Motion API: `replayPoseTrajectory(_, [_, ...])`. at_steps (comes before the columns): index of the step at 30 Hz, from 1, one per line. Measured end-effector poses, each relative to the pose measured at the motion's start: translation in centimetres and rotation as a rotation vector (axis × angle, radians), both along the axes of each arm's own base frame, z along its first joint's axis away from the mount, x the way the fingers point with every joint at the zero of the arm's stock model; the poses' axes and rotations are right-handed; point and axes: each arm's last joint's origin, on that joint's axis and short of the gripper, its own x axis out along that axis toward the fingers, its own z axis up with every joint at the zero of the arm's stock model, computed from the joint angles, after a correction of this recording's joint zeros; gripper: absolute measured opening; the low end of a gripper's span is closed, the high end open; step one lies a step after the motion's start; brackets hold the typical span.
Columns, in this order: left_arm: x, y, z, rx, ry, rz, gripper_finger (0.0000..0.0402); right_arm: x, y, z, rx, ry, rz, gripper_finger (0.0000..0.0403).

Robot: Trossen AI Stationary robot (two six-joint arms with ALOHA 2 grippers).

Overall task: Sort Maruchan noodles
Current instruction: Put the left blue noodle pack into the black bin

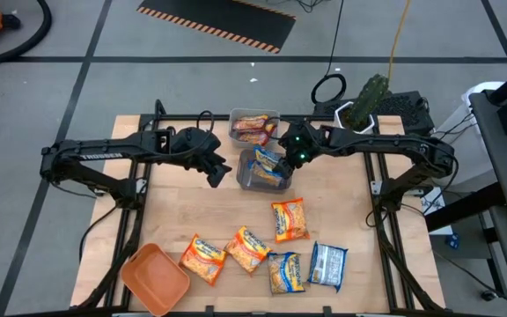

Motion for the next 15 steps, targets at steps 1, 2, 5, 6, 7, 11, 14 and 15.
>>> replayPoseTrajectory(1, [0.00, 0.00, 0.00, 0.000, 0.000, 0.000, 0.0207, -0.03, 0.11, -0.05, 0.003, 0.008, 0.003, 0.0133])
replayPoseTrajectory(2, [0.00, 0.00, 0.00, 0.001, 0.000, 0.000, 0.0207, -0.03, 0.21, -0.08, 0.002, 0.012, 0.008, 0.0133])
replayPoseTrajectory(5, [0.00, 0.00, 0.00, 0.016, 0.003, -0.015, 0.0207, -0.07, 0.43, -0.18, -0.009, 0.024, 0.028, 0.0133])
replayPoseTrajectory(6, [0.00, 0.00, 0.00, 0.022, 0.004, -0.020, 0.0207, -0.08, 0.45, -0.18, -0.012, 0.025, 0.031, 0.0133])
replayPoseTrajectory(7, [0.00, 0.00, 0.00, 0.026, 0.005, -0.023, 0.0207, -0.07, 0.44, -0.18, -0.014, 0.023, 0.033, 0.0133])
replayPoseTrajectory(11, [0.00, 0.00, 0.00, 0.025, 0.004, -0.023, 0.0207, -0.09, 0.44, -0.19, -0.018, 0.025, 0.038, 0.0133])
replayPoseTrajectory(14, [0.00, 0.00, 0.00, 0.026, 0.005, -0.024, 0.0207, -0.16, 0.46, -0.25, -0.011, 0.035, 0.034, 0.0133])
replayPoseTrajectory(15, [0.00, 0.00, 0.00, 0.025, 0.004, -0.023, 0.0207, -0.18, 0.47, -0.27, -0.009, 0.038, 0.033, 0.0133])
